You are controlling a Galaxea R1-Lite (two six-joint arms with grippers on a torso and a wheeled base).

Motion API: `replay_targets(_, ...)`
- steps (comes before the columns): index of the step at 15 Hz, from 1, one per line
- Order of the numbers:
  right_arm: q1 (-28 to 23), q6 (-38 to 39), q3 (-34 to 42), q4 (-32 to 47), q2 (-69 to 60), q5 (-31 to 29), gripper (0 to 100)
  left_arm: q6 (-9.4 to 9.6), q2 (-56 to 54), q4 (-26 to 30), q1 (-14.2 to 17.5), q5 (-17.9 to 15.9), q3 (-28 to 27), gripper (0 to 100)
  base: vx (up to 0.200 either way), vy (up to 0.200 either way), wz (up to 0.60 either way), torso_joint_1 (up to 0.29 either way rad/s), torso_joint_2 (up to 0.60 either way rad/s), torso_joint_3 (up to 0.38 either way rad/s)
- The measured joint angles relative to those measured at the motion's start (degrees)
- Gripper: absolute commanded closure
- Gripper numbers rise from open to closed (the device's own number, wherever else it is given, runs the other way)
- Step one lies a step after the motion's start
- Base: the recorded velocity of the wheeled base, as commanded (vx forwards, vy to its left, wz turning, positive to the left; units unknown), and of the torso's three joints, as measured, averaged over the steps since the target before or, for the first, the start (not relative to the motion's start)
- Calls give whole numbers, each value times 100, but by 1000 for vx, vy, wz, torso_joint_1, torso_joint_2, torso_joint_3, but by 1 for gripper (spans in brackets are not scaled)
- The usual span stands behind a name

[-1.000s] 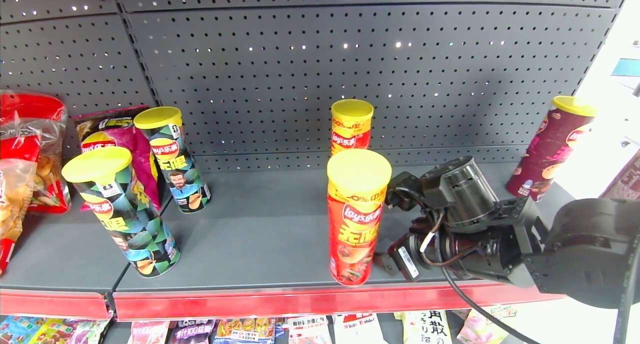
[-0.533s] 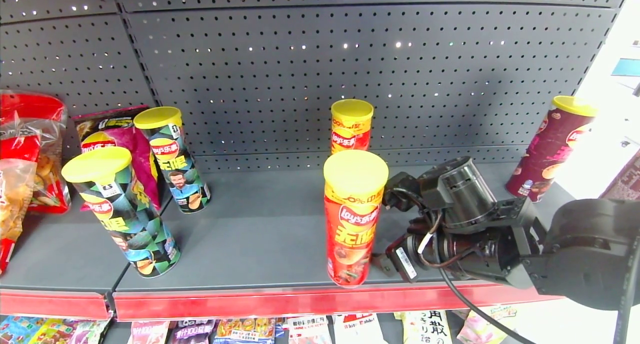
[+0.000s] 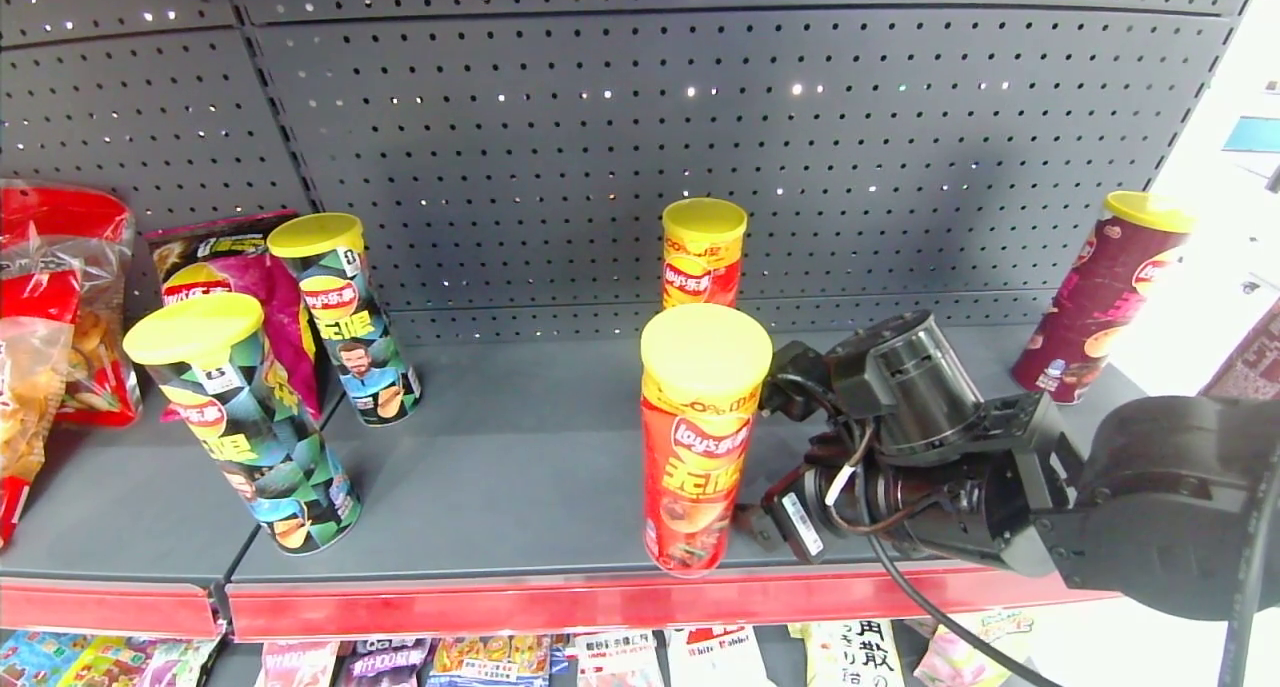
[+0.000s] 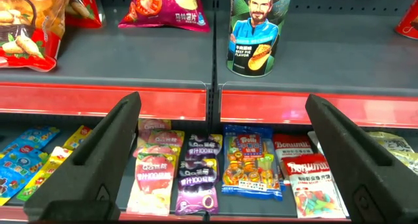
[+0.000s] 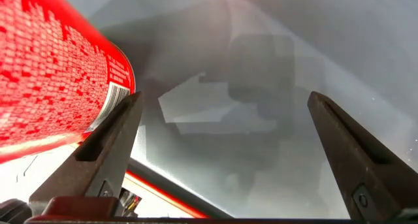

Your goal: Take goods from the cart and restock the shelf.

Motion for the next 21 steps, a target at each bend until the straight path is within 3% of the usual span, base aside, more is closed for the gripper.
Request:
replay_targets(12,-91,11,166,9,-155,-6,0,-1,-2,0,-2,0,0,0,0,0,0,0,0,0)
replay_targets(21,-477,-293,1668,12,-2332,49,0,-1,-2,0,-5,0,0,0,0,0,0,0,0,0)
